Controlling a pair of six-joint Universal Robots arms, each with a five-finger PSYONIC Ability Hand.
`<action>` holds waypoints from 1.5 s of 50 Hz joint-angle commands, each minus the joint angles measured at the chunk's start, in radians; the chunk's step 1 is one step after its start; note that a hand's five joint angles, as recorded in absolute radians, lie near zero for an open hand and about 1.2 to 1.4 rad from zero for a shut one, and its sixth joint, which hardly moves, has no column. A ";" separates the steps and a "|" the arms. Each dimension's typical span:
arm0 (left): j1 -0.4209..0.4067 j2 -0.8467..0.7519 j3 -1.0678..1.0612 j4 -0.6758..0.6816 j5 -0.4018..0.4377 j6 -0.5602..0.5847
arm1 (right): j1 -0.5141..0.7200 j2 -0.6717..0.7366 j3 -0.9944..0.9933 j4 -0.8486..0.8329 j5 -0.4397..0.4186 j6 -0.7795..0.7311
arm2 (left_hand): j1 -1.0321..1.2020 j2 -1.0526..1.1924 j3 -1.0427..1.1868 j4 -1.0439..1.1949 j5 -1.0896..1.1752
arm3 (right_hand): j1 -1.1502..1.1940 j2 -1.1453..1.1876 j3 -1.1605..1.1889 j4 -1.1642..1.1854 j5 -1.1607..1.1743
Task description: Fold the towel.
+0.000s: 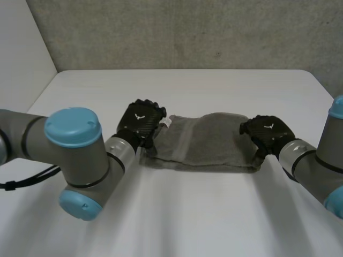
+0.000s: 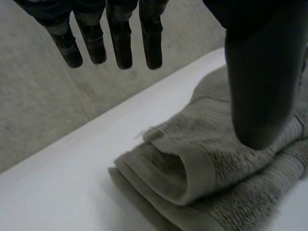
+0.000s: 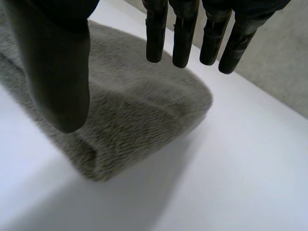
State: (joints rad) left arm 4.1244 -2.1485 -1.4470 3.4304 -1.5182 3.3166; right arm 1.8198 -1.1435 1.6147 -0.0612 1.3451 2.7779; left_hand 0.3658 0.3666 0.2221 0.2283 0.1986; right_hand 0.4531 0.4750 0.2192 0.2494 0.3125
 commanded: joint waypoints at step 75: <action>0.017 0.056 -0.202 -0.069 -0.014 0.026 | 0.013 0.037 0.160 -0.215 0.051 0.023 | 0.598 0.598 -0.048 -0.054 0.591 | 0.260 0.238 -0.045 -0.075 0.226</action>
State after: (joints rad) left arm 4.1428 -2.0933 -1.6488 3.3649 -1.5324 3.3425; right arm 1.8316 -1.1242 1.7822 -0.2527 1.3939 2.8005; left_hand 1.2297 1.2195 0.2221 0.2283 1.0570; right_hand 0.6347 0.6301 0.2192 0.2493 0.4592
